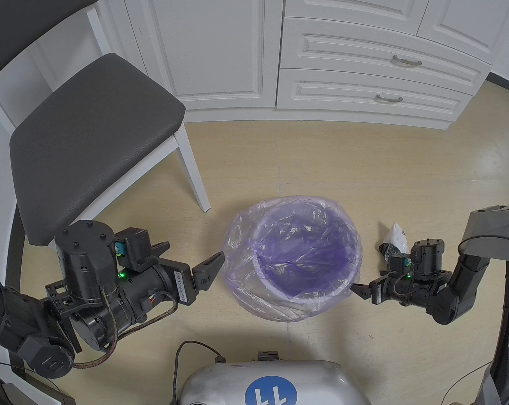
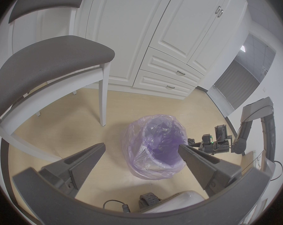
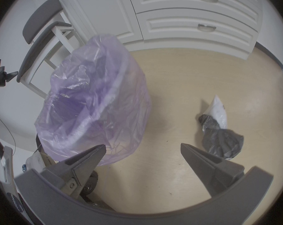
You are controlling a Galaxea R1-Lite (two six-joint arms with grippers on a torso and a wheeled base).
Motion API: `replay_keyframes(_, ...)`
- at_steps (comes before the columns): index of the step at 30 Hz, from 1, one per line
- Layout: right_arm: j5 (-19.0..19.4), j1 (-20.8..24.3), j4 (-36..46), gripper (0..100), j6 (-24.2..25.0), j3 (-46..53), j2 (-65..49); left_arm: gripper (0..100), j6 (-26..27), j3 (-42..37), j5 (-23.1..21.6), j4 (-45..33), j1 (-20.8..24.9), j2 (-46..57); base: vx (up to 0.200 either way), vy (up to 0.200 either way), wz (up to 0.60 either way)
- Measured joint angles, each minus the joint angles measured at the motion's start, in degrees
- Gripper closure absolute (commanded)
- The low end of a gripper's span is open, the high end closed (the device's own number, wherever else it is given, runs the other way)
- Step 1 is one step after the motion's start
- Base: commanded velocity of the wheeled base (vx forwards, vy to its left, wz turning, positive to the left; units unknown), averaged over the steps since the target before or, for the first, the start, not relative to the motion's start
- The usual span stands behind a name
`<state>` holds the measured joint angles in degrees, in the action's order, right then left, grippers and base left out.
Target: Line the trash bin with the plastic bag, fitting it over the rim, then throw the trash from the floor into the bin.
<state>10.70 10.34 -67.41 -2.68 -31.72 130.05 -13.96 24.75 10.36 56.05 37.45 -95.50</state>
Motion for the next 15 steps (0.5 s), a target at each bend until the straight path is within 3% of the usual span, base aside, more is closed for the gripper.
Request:
replay_keyframes(7,0.0,0.3,4.9,0,2.0,-6.8,5.7,0,0.0,0.0,0.0,0.0,-0.1,-0.2,0.000,0.000,0.00)
replay_keyframes(15,-0.9,-0.5,23.5,0,2.5,-19.5,9.1,0,-0.1,0.1,0.0,0.2,-0.3,-0.8,0.000,0.000,0.00)
